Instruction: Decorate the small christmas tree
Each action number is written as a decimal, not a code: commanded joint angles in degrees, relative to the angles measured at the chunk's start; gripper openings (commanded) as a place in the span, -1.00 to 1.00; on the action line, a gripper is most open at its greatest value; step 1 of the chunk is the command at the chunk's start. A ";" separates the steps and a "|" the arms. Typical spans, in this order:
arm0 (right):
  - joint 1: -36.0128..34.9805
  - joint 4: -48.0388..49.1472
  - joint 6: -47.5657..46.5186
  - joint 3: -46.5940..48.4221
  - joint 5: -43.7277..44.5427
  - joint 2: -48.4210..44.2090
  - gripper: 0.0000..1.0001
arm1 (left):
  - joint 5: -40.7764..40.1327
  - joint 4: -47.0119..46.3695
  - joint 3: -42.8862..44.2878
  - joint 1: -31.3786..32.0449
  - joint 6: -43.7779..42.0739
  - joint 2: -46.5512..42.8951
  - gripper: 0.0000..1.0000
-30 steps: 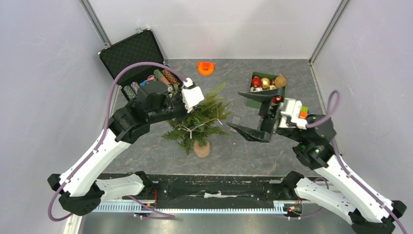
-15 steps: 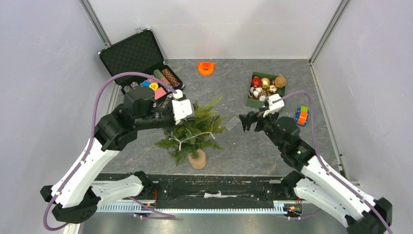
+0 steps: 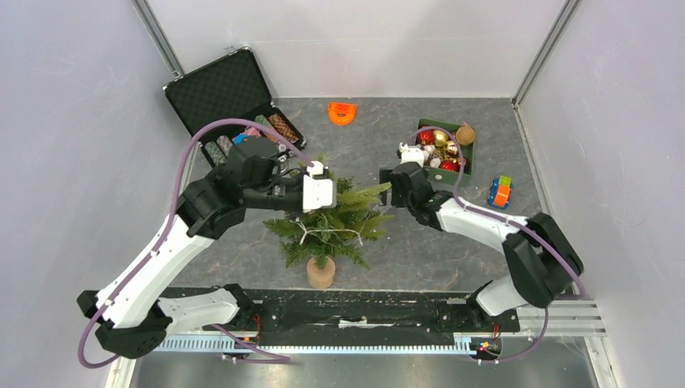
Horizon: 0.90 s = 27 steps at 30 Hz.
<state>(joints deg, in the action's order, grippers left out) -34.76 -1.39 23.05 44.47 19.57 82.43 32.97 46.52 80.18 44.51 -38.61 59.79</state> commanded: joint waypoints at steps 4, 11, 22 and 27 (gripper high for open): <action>-1.79 0.69 4.75 6.30 4.05 7.26 0.69 | -5.66 -0.72 9.26 3.92 -6.14 3.55 -0.95; -2.85 0.95 8.04 6.78 3.11 12.65 0.66 | -15.06 -5.34 6.78 6.51 -5.61 2.97 -0.95; -2.69 4.93 10.29 5.19 -0.20 16.15 0.35 | -9.05 -14.50 -7.94 6.29 0.80 -3.19 -0.95; -1.08 7.41 11.25 3.38 -3.51 17.23 -0.15 | -8.71 -14.27 -7.66 6.12 2.60 -3.30 -0.95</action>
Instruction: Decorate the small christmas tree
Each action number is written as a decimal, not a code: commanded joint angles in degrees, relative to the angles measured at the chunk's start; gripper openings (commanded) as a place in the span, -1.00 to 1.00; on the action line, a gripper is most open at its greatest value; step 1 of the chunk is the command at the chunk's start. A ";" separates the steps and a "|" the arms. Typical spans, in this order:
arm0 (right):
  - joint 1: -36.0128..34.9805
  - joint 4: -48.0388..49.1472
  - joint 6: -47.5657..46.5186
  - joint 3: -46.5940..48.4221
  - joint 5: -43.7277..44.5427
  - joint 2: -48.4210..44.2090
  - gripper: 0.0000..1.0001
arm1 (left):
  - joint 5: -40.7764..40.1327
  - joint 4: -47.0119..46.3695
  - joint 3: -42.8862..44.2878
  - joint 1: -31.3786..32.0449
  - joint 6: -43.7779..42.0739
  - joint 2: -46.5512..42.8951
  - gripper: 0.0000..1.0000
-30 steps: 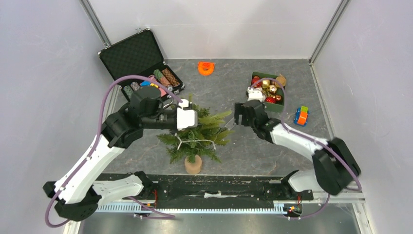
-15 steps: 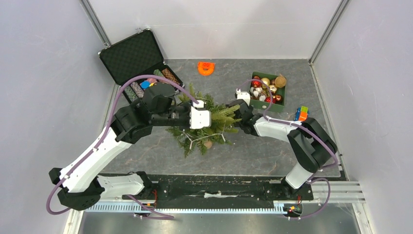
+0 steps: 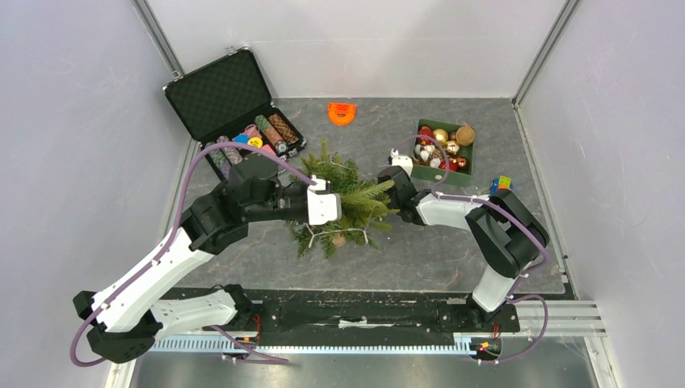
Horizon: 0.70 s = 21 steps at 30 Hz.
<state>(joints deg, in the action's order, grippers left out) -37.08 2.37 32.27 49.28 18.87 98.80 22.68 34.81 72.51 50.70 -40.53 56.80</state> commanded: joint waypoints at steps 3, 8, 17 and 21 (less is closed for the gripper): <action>2.04 7.22 1.69 -4.29 -3.68 -1.62 -0.43 | -0.58 -2.73 1.53 -0.26 5.77 0.19 -0.95; 2.20 11.66 -8.11 -1.26 -11.26 -6.03 -0.64 | 3.28 -0.89 2.73 -0.52 7.62 0.52 -0.95; 1.81 9.07 -19.47 31.73 -41.90 2.83 -0.83 | 10.33 3.43 5.34 -0.51 7.88 1.59 -0.95; 1.35 5.78 -18.76 40.02 -45.94 6.42 -0.88 | 9.43 4.37 5.20 -0.56 5.55 2.58 -0.95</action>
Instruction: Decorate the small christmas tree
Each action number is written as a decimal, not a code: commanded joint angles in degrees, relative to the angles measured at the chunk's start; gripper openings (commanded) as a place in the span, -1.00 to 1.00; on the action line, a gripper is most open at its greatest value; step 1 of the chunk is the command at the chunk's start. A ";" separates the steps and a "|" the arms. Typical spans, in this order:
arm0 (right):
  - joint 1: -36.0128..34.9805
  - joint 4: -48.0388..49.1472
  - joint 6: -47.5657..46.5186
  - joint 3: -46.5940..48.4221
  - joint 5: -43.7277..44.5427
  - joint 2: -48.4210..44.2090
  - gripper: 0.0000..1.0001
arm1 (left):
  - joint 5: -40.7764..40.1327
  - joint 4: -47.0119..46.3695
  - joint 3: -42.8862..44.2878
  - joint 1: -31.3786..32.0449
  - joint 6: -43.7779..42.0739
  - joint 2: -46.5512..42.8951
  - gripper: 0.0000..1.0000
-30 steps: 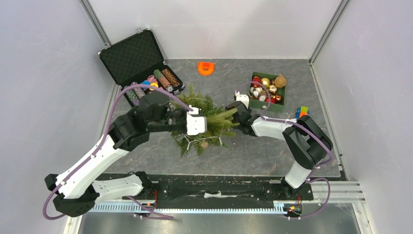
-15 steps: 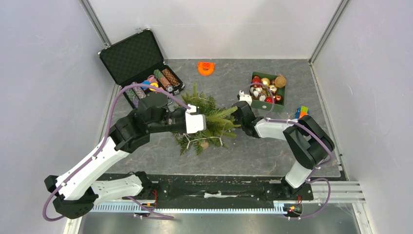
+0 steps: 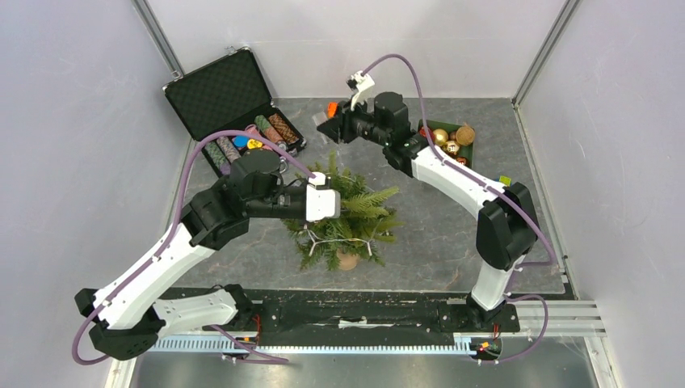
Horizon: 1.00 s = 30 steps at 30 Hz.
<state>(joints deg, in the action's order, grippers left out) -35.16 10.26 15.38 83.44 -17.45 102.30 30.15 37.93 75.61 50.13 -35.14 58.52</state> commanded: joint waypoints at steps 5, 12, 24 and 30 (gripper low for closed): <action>-4.52 -1.08 -1.61 5.68 -15.99 5.45 -0.92 | 1.09 1.25 2.08 0.03 -1.28 2.54 -0.95; -8.96 1.68 -0.45 10.02 -29.70 11.27 -0.89 | 3.07 2.01 2.78 0.10 -2.04 3.66 -0.95; -12.40 -4.56 -5.21 13.20 -36.70 18.63 -0.65 | 1.43 1.80 1.23 0.14 -3.89 2.85 -0.95; -12.39 -8.64 -7.35 12.18 -35.09 21.79 -0.35 | -0.19 1.64 0.10 0.14 -4.67 1.58 -0.95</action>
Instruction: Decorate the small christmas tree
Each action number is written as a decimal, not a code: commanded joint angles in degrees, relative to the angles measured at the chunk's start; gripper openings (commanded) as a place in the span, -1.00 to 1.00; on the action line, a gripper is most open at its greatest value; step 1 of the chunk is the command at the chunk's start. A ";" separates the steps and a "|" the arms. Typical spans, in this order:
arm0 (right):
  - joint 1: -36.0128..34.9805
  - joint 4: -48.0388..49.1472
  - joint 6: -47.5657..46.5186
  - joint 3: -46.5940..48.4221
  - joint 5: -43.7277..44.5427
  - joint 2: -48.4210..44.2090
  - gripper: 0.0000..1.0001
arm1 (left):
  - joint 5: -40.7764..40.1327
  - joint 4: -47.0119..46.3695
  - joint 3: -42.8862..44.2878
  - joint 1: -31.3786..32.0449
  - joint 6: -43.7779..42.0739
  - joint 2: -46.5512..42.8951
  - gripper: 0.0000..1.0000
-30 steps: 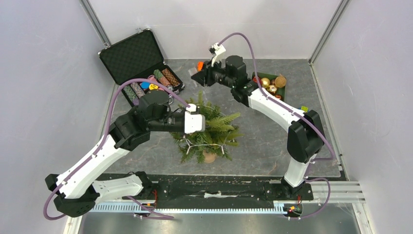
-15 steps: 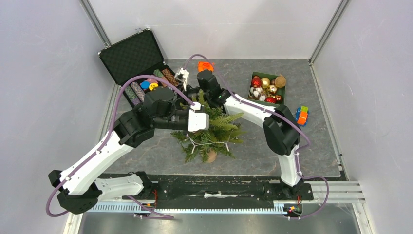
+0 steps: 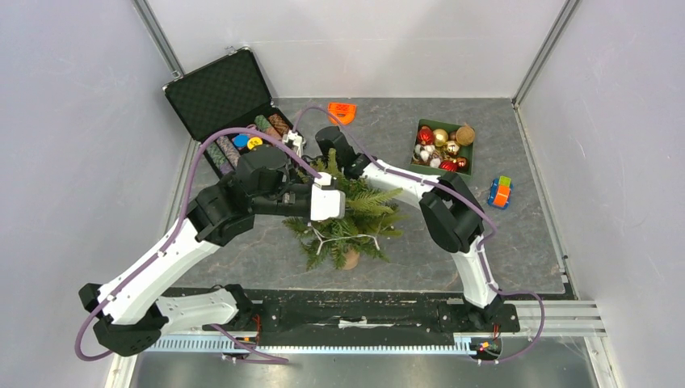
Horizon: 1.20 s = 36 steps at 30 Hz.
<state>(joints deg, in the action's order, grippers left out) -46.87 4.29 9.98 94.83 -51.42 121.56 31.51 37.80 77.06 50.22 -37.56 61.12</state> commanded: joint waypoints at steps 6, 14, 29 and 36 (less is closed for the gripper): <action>-0.63 -3.57 -2.94 -2.71 -0.43 2.14 -0.28 | -3.45 1.18 -2.45 0.06 -2.63 -1.89 -0.95; 0.54 -5.62 -2.73 -2.22 4.63 2.00 0.34 | -6.63 -1.28 -5.17 0.02 -2.81 -2.27 -0.95; 15.18 3.38 10.22 -9.55 28.57 -15.01 0.59 | -22.22 -13.14 -10.26 0.05 5.54 -4.09 -0.95; 20.37 4.61 6.59 -24.03 46.23 -27.53 0.64 | -26.14 -20.27 -12.06 0.76 10.97 -2.88 -0.95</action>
<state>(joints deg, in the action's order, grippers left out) -26.30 5.80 18.24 78.63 -17.26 100.68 10.44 19.77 66.57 50.50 -31.51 56.86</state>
